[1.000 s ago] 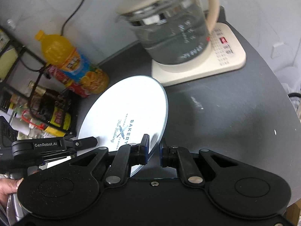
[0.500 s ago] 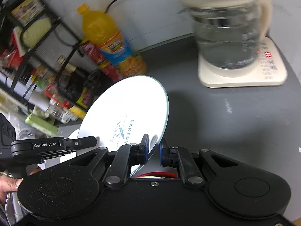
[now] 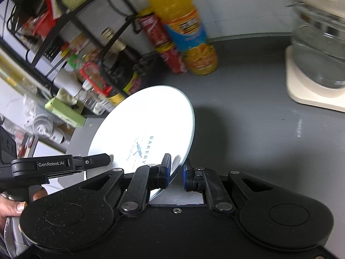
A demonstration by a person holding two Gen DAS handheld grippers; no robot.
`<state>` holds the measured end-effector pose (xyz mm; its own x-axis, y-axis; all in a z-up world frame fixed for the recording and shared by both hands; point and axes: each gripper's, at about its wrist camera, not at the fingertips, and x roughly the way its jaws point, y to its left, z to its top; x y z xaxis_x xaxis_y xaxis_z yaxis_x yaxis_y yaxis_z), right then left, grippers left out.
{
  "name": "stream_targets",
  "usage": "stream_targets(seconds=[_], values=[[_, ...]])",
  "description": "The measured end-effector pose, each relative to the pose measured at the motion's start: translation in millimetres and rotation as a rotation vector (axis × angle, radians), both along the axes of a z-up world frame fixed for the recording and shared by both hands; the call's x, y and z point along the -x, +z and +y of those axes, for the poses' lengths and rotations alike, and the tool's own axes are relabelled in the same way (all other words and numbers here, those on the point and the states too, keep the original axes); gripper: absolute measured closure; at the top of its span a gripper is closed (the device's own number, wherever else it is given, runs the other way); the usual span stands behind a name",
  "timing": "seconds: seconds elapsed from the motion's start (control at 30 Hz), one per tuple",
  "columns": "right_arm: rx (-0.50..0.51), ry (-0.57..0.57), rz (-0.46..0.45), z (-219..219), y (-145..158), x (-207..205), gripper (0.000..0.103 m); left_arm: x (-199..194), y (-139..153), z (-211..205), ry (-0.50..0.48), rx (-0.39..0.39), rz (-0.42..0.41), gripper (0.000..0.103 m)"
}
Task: Organize plates and bowls
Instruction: 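Lift the 'BAKERY' plate with both tools and carry it over the plate stack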
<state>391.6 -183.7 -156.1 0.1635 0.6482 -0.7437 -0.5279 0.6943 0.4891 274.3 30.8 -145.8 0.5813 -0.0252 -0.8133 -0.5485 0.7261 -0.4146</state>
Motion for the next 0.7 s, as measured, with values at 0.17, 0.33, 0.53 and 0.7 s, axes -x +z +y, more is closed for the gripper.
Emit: stream_targets(seconds=[0.17, 0.33, 0.53, 0.7], values=[[0.010, 0.055, 0.004, 26.1, -1.0, 6.9, 0.092, 23.1, -5.3, 18.6, 0.053, 0.013, 0.006, 0.093], [0.029, 0.102, 0.002, 48.2, -1.9, 13.8, 0.092, 39.8, -11.2, 33.3, 0.099, 0.026, 0.018, 0.093], [0.051, 0.144, 0.006, 74.7, -8.0, 22.2, 0.092, 55.5, -21.3, 50.0, 0.146, 0.037, 0.034, 0.093], [0.073, 0.176, 0.013, 94.5, -14.3, 29.5, 0.092, 66.3, -31.5, 63.2, 0.173, 0.048, 0.047, 0.093]])
